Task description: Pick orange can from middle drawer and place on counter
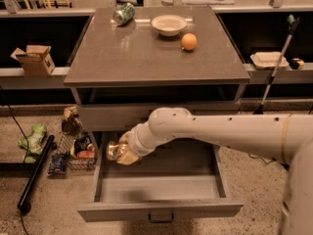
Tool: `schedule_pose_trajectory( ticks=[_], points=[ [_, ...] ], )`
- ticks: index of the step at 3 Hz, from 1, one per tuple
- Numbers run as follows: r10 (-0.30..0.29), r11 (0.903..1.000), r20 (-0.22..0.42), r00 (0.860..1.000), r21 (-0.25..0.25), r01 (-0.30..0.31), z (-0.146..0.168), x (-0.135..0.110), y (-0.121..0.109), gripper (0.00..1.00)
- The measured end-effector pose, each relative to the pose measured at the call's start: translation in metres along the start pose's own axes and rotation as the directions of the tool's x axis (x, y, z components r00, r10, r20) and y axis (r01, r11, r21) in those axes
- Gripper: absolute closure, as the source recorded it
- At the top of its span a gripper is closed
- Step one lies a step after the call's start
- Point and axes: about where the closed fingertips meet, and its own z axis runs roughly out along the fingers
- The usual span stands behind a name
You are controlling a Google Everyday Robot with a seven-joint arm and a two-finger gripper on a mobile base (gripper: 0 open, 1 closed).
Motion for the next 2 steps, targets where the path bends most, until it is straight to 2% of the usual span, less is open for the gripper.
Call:
schedule_pose_trajectory(
  ticks=[1,2],
  points=[
    [-0.046,0.9976,-0.038,0.998,0.050,0.048,-0.0482,-0.0369,-0.0199,1.00],
    [-0.057,0.9966,-0.043,0.997,0.058,0.059,-0.0557,-0.0430,-0.0215,1.00]
  ],
)
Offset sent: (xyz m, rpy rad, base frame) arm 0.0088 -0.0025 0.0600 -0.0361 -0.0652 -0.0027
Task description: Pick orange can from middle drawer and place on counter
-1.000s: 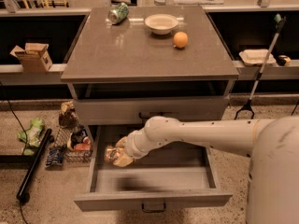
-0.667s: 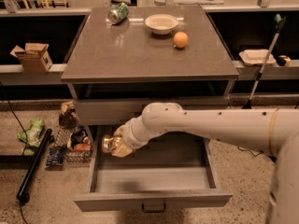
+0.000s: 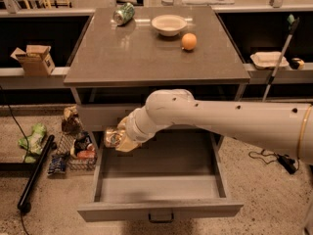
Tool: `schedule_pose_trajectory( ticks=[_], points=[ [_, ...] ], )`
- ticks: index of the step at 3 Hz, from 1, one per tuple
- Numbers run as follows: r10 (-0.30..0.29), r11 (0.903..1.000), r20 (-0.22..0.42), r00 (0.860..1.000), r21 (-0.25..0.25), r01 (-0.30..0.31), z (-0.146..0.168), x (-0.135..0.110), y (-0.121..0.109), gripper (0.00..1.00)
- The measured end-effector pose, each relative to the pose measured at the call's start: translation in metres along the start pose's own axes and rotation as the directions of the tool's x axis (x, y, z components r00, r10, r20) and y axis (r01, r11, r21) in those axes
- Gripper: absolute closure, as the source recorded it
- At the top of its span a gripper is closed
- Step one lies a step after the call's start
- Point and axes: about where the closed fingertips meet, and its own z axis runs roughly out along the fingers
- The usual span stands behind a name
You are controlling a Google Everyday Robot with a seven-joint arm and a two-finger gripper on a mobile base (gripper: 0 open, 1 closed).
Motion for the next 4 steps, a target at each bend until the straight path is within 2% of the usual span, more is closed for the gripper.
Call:
schedule_pose_trajectory(
  ticks=[1,2,3,4],
  points=[
    [0.001,1.0000,0.010,1.000,0.007,-0.001,-0.002,-0.001,-0.001,1.00],
    [-0.020,0.9989,0.039,0.999,0.044,0.019,-0.040,-0.019,-0.016,1.00],
    [-0.074,0.9945,0.016,0.997,0.076,0.072,-0.113,-0.047,-0.030,1.00],
    [-0.131,0.9846,-0.018,0.991,0.115,0.132,-0.186,-0.081,-0.048,1.00]
  ],
)
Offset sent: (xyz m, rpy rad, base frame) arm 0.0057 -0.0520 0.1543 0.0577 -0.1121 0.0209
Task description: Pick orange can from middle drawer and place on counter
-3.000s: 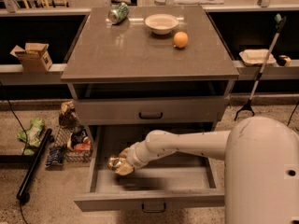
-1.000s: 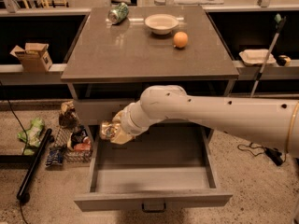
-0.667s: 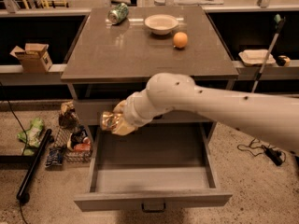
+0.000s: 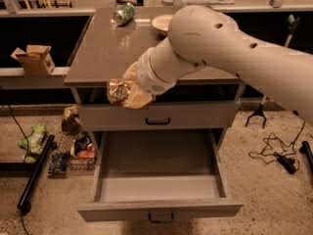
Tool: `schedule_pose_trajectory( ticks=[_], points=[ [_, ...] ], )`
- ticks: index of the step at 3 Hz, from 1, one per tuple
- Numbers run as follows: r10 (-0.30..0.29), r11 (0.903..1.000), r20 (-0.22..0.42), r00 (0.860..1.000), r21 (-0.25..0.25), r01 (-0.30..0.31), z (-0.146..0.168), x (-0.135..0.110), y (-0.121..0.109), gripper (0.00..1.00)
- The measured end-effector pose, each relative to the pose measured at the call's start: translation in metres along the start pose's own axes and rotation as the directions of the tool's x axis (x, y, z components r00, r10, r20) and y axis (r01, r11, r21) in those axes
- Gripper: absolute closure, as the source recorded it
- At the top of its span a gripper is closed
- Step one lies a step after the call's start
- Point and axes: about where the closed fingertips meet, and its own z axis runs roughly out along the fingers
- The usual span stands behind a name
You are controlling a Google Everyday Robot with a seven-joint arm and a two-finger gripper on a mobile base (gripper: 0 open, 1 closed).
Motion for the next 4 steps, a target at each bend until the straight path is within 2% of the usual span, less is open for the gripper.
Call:
schedule_pose_trajectory(
  ticks=[1,2,3,4],
  points=[
    [0.004,1.0000,0.006,1.000,0.002,-0.004,0.000,-0.001,-0.002,1.00],
    [-0.018,0.9998,0.030,0.999,-0.004,0.018,0.005,-0.014,-0.028,1.00],
    [-0.041,0.9984,0.039,0.998,-0.038,0.043,0.036,-0.029,-0.077,1.00],
    [0.002,0.9999,0.073,0.997,-0.015,-0.001,0.068,-0.040,-0.133,1.00]
  ],
)
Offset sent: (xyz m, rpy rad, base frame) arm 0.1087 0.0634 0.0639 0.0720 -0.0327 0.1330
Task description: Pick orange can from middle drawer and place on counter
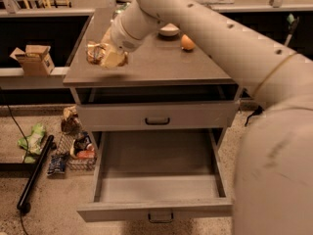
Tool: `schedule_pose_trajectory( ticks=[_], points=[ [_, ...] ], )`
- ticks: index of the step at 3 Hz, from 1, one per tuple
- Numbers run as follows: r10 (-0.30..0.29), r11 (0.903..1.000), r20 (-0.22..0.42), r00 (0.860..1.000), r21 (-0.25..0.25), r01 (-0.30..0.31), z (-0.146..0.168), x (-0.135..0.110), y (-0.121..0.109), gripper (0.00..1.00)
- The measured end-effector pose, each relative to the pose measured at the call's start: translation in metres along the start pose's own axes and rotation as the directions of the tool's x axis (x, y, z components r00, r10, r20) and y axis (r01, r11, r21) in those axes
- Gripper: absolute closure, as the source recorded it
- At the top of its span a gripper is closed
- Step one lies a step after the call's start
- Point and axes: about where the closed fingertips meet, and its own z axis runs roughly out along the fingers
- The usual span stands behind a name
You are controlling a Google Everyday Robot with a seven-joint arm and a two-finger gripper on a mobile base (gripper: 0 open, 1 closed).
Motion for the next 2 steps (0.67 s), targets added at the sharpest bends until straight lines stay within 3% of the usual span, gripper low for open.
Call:
schedule_pose_trajectory(
  ticks=[1,2],
  points=[
    [0.107,0.9923,0.026,0.994,0.060,-0.108,0.022,0.010,-0.046,1.00],
    [0.230,0.9691,0.066,0.971,0.076,-0.234,0.041,0.023,-0.076,0.82]
  ],
)
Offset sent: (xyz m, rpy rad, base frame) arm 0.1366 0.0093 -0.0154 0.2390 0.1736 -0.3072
